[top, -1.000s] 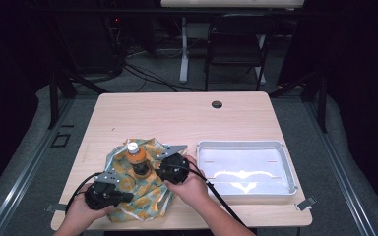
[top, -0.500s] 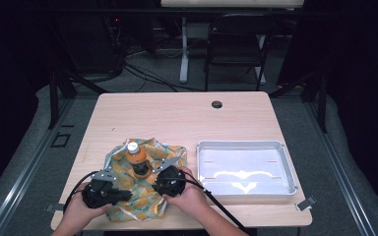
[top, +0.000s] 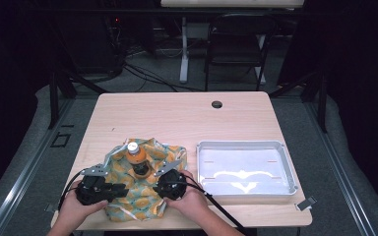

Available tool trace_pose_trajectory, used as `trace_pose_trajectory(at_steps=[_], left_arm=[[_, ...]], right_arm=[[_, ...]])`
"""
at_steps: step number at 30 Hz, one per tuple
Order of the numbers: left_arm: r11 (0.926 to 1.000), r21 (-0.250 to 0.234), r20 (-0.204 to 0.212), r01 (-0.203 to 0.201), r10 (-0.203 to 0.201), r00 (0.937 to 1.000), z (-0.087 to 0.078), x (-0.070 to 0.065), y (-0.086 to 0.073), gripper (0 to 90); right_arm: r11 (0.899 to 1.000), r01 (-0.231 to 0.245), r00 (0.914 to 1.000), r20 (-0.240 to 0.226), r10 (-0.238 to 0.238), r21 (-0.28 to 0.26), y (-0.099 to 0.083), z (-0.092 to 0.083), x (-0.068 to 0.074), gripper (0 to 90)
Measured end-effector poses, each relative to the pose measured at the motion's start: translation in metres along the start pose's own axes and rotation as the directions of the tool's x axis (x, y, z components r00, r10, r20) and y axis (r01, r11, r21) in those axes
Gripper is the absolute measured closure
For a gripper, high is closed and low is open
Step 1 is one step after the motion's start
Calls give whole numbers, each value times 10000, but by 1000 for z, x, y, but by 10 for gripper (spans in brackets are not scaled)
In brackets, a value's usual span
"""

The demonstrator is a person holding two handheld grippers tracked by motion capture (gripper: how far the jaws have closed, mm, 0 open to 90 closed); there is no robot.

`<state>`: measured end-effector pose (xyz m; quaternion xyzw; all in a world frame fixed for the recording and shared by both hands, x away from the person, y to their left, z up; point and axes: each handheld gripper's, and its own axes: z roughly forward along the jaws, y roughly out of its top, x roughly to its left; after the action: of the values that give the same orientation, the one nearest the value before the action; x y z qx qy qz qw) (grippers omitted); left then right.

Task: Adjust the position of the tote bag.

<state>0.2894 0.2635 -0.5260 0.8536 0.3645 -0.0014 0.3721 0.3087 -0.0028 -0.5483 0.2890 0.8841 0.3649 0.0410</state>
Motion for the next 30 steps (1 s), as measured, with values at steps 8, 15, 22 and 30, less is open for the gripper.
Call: trace_pose_trajectory(at_steps=[8,15,22,30], left_arm=[[10000,-14,-214,38,-38,9998,-1,2,-1,708],[9996,277,-511,-61,75,9987,1,5,-4,732],[9994,304,-530,133,-117,9985,0,9,-6,754],[9998,86,-460,195,-191,9988,-5,10,-5,749]], right_arm=[[9998,138,9999,82,-139,105,0,0,0,770],[9997,173,9997,189,-176,141,-2,2,0,768],[9996,187,9995,242,-192,195,-5,2,-2,765],[9999,-7,9998,187,9,-120,-5,-2,-3,728]])
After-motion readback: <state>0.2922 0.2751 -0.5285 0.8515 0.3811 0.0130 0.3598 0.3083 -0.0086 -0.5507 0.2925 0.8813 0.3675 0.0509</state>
